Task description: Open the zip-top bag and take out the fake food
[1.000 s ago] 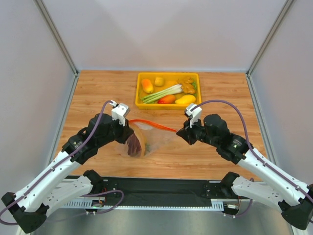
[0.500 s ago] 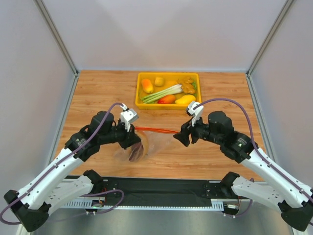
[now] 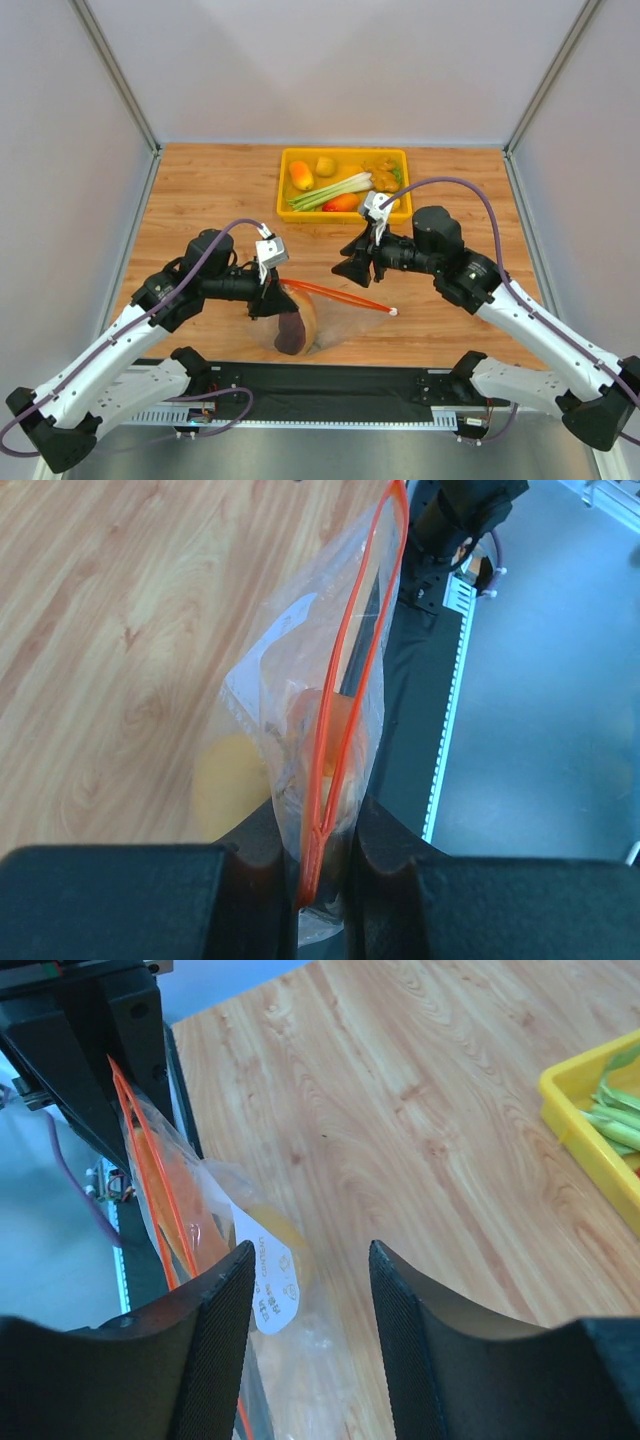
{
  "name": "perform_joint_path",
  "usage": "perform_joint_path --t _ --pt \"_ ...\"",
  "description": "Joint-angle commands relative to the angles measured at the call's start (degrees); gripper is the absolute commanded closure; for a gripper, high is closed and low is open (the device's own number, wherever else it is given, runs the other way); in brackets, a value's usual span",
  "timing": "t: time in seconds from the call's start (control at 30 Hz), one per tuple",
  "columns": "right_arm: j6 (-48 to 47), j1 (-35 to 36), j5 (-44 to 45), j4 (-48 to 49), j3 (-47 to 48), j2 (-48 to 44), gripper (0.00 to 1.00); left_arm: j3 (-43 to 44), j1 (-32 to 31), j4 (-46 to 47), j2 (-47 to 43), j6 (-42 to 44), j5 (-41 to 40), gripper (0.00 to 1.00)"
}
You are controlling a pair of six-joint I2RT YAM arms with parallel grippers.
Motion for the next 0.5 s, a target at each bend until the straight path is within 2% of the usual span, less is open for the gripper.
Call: perform_joint_path --t 0.0,0.47 --pt "0.86 0.22 -5.64 4.17 -0.43 0.20 0.50 1.33 -0.70 2.42 -0.58 1.20 2.92 1.00" --pt "2.96 3.03 -8.37 5.31 -5.88 -1.38 0.53 1.33 -0.97 2.06 -0.76 1.29 1.69 1.00"
